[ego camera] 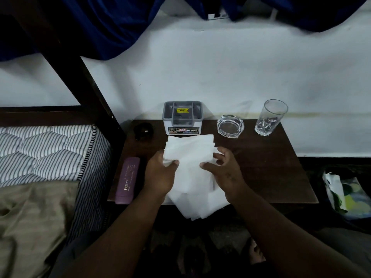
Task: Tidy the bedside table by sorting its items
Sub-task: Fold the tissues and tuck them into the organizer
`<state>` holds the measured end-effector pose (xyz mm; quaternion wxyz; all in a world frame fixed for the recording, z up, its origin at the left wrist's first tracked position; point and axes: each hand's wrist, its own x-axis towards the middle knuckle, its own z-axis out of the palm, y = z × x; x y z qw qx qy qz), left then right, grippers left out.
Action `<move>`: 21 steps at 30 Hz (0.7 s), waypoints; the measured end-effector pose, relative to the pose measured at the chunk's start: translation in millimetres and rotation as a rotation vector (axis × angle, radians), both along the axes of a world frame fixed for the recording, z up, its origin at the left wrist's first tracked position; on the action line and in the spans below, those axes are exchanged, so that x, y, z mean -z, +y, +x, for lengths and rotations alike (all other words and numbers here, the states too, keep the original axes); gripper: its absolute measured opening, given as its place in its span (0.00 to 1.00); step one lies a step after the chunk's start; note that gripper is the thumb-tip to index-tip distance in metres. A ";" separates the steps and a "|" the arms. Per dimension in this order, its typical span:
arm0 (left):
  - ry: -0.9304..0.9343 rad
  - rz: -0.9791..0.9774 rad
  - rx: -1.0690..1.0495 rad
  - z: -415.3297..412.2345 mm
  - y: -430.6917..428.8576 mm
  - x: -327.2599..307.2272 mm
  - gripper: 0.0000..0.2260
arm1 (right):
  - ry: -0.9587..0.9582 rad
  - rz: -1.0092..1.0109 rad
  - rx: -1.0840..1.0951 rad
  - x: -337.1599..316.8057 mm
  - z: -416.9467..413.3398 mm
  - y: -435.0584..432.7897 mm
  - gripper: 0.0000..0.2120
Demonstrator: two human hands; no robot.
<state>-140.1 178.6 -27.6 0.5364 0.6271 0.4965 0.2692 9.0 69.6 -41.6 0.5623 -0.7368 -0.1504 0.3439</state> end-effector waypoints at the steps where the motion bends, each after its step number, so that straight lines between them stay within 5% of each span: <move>1: -0.059 -0.053 -0.006 -0.5 -0.5 -0.6 0.12 | 0.083 0.051 -0.005 -0.9 1.6 -0.9 0.40; 6: -0.239 -0.258 0.025 -4.0 -5.8 -5.3 0.13 | 0.228 0.210 -0.034 -12.7 4.0 -6.1 0.14; 11: -0.293 -0.419 0.103 -5.0 -12.0 -12.7 0.09 | 0.182 0.160 -0.013 -15.1 2.1 -4.3 0.12; 16: -0.371 -0.649 0.115 -5.4 -20.0 -24.6 0.18 | 0.233 0.186 0.171 -14.3 7.1 -2.8 0.07; 21: -0.272 -0.638 0.125 -5.1 -42.3 -8.0 0.19 | 0.314 0.230 0.364 -14.1 12.2 -0.4 0.10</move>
